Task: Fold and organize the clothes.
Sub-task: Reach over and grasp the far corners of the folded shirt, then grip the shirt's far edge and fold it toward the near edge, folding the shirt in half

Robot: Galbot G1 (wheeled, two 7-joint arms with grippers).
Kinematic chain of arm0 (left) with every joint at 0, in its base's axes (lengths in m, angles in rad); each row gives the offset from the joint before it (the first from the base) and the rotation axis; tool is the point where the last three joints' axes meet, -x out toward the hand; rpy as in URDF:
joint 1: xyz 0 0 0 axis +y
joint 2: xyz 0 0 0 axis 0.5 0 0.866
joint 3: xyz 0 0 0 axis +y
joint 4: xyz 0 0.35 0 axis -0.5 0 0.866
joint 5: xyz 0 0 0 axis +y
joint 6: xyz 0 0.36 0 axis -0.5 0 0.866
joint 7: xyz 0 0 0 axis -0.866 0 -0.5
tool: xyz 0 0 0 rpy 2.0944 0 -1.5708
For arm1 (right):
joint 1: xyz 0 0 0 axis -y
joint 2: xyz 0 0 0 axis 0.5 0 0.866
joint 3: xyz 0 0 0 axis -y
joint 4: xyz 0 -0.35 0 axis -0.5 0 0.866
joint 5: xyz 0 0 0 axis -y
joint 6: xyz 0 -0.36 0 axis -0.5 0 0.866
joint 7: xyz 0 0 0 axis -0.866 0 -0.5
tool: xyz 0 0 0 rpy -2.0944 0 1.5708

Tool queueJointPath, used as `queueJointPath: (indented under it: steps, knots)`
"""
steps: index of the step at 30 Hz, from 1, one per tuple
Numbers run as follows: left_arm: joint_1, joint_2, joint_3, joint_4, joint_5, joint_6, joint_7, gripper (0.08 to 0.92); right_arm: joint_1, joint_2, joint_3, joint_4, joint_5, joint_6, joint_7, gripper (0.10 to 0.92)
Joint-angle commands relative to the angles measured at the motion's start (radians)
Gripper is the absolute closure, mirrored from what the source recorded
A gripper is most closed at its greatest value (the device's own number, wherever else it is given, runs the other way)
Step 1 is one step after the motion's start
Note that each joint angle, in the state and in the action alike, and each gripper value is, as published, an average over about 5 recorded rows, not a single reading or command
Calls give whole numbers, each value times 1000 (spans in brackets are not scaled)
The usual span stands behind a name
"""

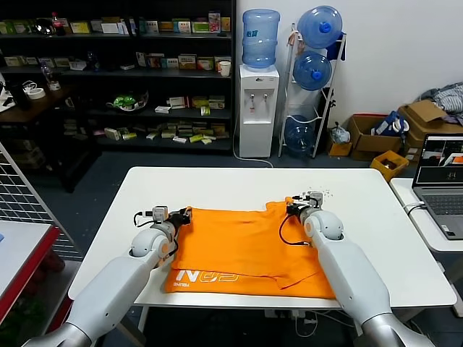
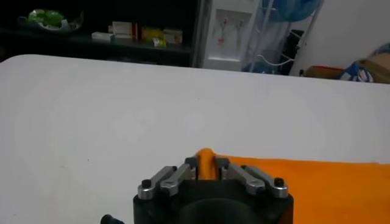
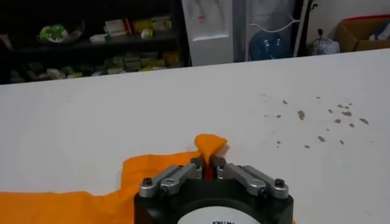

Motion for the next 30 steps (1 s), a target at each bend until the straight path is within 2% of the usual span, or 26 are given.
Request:
queueJointPath:
  steps: [1,5,11,20,30]
  knots:
    - [0,0,-2,-1,2,-11,-1,831,-11,-6,3,50,4,46,-4,898]
    - [11,6,-23,-36,9,-22,-6,902,-49,-30,11,132,34,49,13,902]
    - [63,42,-60,-172,6,-20,-30,904,-141,-81,30,292,92,5,63,902]
    - [218,93,-120,-404,-8,3,-93,904,-295,-161,66,496,143,-59,127,902]
    - [374,131,-186,-573,46,2,-112,904,-465,-242,116,709,190,-82,164,902]
